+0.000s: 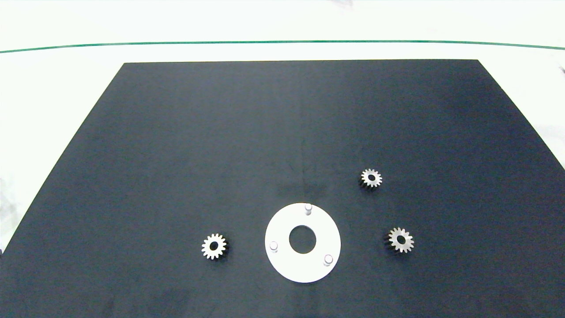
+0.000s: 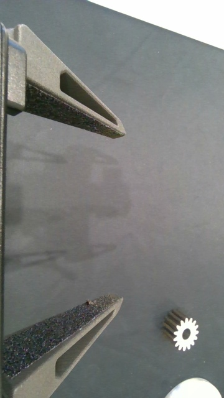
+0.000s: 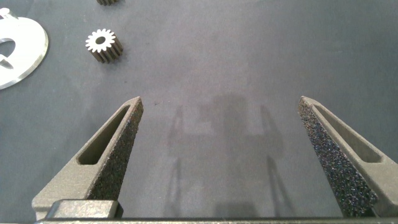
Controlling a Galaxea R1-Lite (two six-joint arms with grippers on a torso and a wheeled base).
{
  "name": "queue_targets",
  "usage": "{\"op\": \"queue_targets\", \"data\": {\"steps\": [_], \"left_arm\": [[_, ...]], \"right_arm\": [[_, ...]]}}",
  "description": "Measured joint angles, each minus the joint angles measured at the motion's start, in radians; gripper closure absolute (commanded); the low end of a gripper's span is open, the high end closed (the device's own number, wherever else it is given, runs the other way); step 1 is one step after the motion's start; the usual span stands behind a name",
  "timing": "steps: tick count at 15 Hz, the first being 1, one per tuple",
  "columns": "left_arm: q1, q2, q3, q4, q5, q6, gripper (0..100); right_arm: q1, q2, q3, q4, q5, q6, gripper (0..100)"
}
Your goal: Install three planetary gears onto the carrier pins
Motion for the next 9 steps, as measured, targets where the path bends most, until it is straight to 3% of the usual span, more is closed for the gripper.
{"op": "queue_targets", "data": {"steps": [9], "left_arm": [[0.000, 0.000, 0.000, 0.000, 0.000, 0.001, 0]], "right_arm": [[0.000, 0.000, 0.000, 0.000, 0.001, -0.004, 0]]}}
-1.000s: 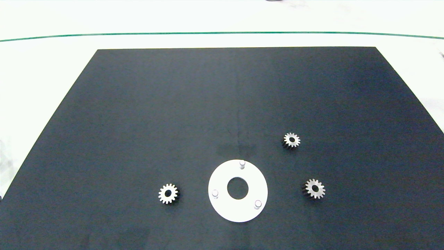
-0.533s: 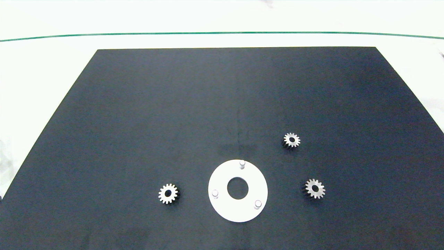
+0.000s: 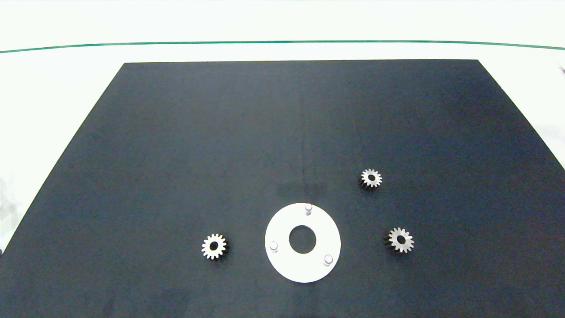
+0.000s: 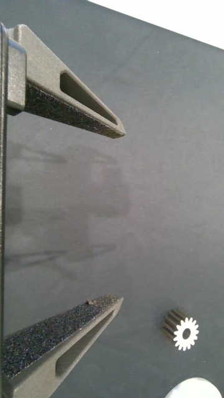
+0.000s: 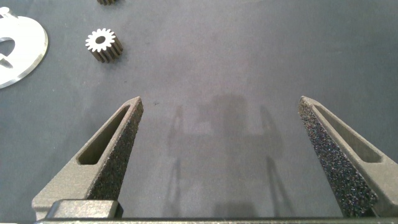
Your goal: Install three planetary gears onto the carrier pins
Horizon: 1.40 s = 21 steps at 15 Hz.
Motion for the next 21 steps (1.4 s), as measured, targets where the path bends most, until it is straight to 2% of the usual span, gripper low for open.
{"op": "queue_targets", "data": {"steps": [10, 13, 16, 18, 21], "left_arm": [[-0.001, 0.000, 0.000, 0.000, 0.000, 0.002, 0], [-0.001, 0.000, 0.000, 0.001, -0.002, 0.002, 0], [-0.001, 0.004, 0.000, 0.001, -0.001, 0.002, 0], [0.004, 0.022, -0.001, 0.001, 0.001, 0.002, 0], [0.011, 0.061, -0.033, 0.027, 0.001, 0.003, 0]], "right_arm": [[-0.001, 0.000, 0.000, 0.000, 0.004, -0.003, 0], [-0.001, 0.002, -0.001, 0.004, 0.008, -0.020, 0], [-0.002, 0.003, -0.003, 0.007, 0.008, -0.023, 0], [-0.002, 0.003, -0.004, 0.011, -0.009, -0.054, 0], [0.003, 0.011, -0.031, 0.073, -0.006, -0.064, 0]]}}
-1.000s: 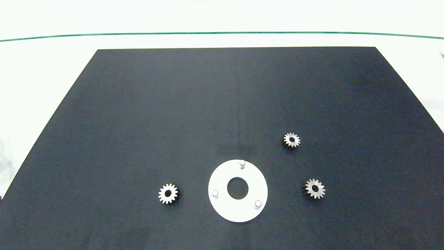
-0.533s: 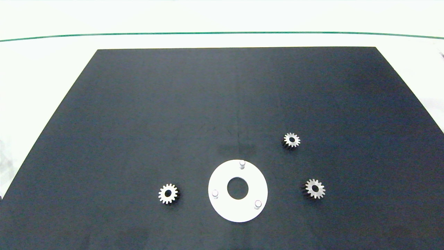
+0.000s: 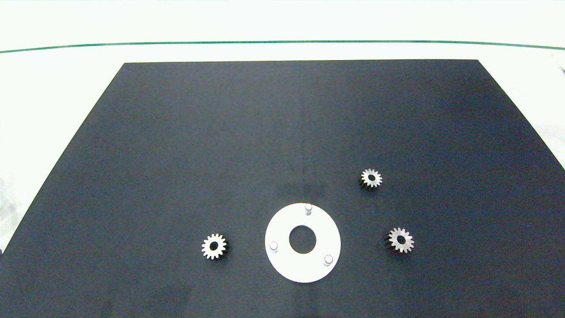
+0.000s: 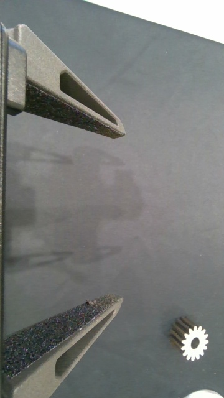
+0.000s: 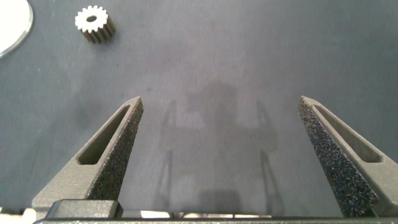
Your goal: Install three planetary gears onto the carrier pins
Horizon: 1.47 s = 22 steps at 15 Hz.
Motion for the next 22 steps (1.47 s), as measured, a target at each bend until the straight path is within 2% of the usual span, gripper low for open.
{"op": "queue_targets", "data": {"steps": [1, 4, 6, 9, 12, 15, 17, 19, 20, 22], "left_arm": [[0.000, 0.016, -0.057, 0.068, 0.000, 0.000, 0], [-0.003, 0.076, -0.308, 0.388, -0.002, 0.005, 0], [-0.004, 0.156, -0.455, 0.493, -0.003, 0.037, 0], [-0.002, 0.350, -0.613, 0.531, 0.001, 0.118, 0], [-0.003, 0.614, -0.821, 0.543, 0.012, 0.162, 0], [-0.014, 0.866, -1.035, 0.582, 0.024, 0.188, 0], [-0.024, 0.983, -1.120, 0.609, 0.069, 0.201, 0], [-0.046, 1.055, -1.155, 0.618, 0.081, 0.201, 0], [-0.048, 1.079, -1.160, 0.618, 0.082, 0.195, 0], [-0.050, 1.106, -1.166, 0.619, 0.082, 0.191, 0]], "right_arm": [[0.004, 0.007, -0.026, 0.027, 0.000, 0.000, 0], [0.025, 0.063, -0.121, 0.080, -0.001, -0.001, 0], [0.036, 0.134, -0.178, 0.088, -0.001, -0.005, 0], [0.076, 0.264, -0.280, 0.095, -0.001, -0.045, 0], [0.109, 0.422, -0.396, 0.113, 0.000, -0.081, 0], [0.148, 0.602, -0.527, 0.151, 0.001, -0.091, 0], [0.186, 0.717, -0.602, 0.203, 0.011, -0.094, 0], [0.241, 0.820, -0.662, 0.229, 0.029, -0.106, 0], [0.271, 0.867, -0.684, 0.232, 0.033, -0.121, 0], [0.316, 0.969, -0.728, 0.236, 0.037, -0.181, 0]]}}
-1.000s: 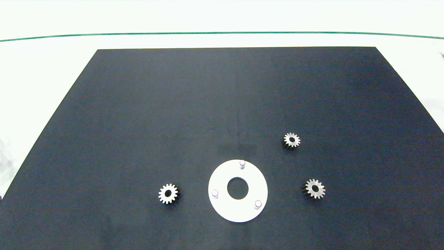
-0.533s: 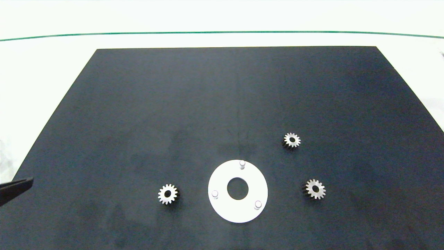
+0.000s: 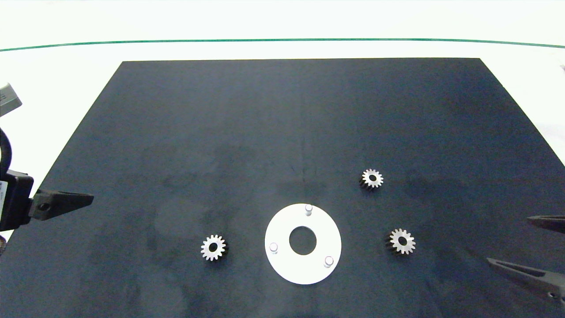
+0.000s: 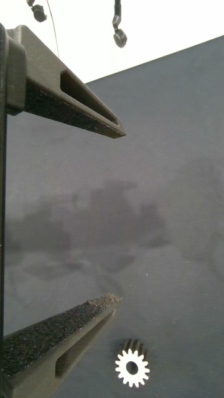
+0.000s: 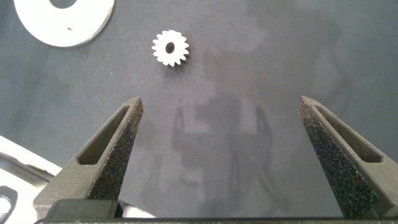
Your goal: Install three planetary gears onto the carrier pins
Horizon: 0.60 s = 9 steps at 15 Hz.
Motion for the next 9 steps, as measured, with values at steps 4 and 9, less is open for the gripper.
{"op": "queue_targets", "data": {"steps": [4, 9], "left_arm": [[-0.015, 0.016, -0.007, 0.043, 0.002, -0.001, 0], [-0.064, 0.013, -0.034, 0.112, 0.018, -0.001, 0]], "right_arm": [[0.061, 0.195, -0.081, 0.011, 0.003, -0.090, 0], [0.084, 0.372, -0.107, 0.015, -0.008, -0.186, 0]]}}
